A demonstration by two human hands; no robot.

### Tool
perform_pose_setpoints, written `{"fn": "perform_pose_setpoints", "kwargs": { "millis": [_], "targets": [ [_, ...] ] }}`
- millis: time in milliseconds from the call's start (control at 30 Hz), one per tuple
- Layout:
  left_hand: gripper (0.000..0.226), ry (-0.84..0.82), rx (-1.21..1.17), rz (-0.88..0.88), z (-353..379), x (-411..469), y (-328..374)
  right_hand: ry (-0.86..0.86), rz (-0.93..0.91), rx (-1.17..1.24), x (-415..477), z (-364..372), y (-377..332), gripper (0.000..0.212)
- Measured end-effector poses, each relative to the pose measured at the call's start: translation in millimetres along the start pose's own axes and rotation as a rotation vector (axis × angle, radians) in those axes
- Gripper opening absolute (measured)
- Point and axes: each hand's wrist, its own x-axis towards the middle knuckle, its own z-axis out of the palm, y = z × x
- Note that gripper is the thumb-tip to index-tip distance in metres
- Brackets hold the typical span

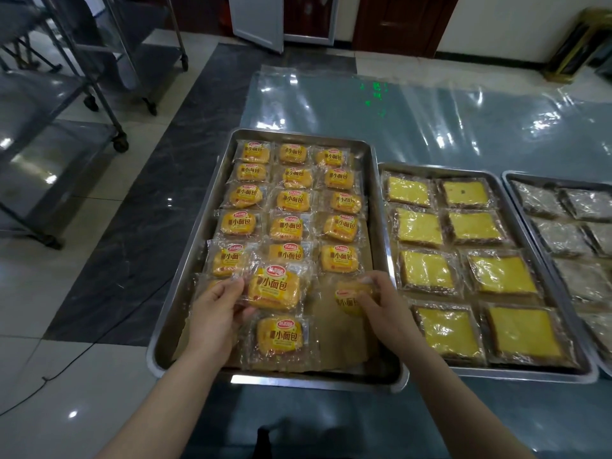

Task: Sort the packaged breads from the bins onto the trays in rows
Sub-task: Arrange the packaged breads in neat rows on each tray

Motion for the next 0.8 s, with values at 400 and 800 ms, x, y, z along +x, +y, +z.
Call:
{"fn": "perform_pose_setpoints", "kwargs": {
  "millis": [400, 800],
  "targets": [
    [0.022, 0.004, -0.013, -0.031, -17.2, 2.3, 1.2, 0.123, 0.149, -0.029, 23.4, 22.4, 6.7, 0.035],
    [0.017, 0.018, 0.024, -0.058, -18.1, 3.5, 4.0, -0.153, -0.241, -0.931, 27.1, 46.8, 32.1, 0.060]
  ]
}}
